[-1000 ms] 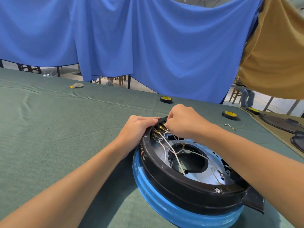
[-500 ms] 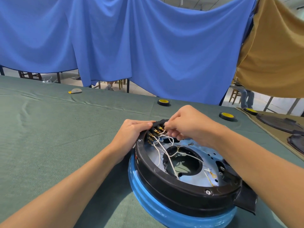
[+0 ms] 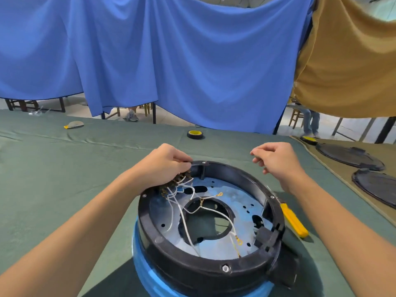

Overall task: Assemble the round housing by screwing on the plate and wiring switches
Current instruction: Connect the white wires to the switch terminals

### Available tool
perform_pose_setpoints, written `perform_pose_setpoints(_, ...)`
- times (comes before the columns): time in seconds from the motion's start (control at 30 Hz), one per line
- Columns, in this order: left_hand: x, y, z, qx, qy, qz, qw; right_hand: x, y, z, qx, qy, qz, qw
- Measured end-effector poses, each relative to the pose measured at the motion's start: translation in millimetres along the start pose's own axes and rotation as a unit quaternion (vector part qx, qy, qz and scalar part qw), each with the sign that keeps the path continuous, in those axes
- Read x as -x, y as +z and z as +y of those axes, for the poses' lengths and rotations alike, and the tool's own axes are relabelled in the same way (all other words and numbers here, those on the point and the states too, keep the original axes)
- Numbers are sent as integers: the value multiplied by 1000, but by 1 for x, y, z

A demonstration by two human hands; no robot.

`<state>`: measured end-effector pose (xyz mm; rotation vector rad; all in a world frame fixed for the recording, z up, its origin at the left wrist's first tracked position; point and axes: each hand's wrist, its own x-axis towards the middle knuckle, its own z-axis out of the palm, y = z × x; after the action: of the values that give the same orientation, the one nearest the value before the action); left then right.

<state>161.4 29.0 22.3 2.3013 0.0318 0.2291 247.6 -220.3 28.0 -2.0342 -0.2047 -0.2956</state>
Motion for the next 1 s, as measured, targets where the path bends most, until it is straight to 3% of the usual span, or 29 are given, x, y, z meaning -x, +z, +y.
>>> perform_pose_setpoints(0.07,-9,4,0,-6,12,-8,1000,-15,-4,22,121,8,-8,993)
perform_pose_setpoints(0.17,-17,5,-3,25,14,-29,999,-34,-7,47,327,-11,-38,944)
perform_pose_setpoints(0.27,-25,4,-2,46,13,-48,998,-47,-8,65,418,-15,-31,908)
perform_pose_setpoints(0.37,-32,6,0,46,11,-73,996,-48,-7,73,405,34,-60,912)
perform_pose_setpoints(0.47,-35,7,0,48,15,-79,996,-47,-3,75,388,51,-29,920)
perform_pose_setpoints(0.73,-33,9,-5,60,27,-66,996,-47,-9,80,311,12,-6,950)
perform_pose_setpoints(1.0,-36,9,-7,57,31,-64,996,-53,-21,86,383,-29,-13,923)
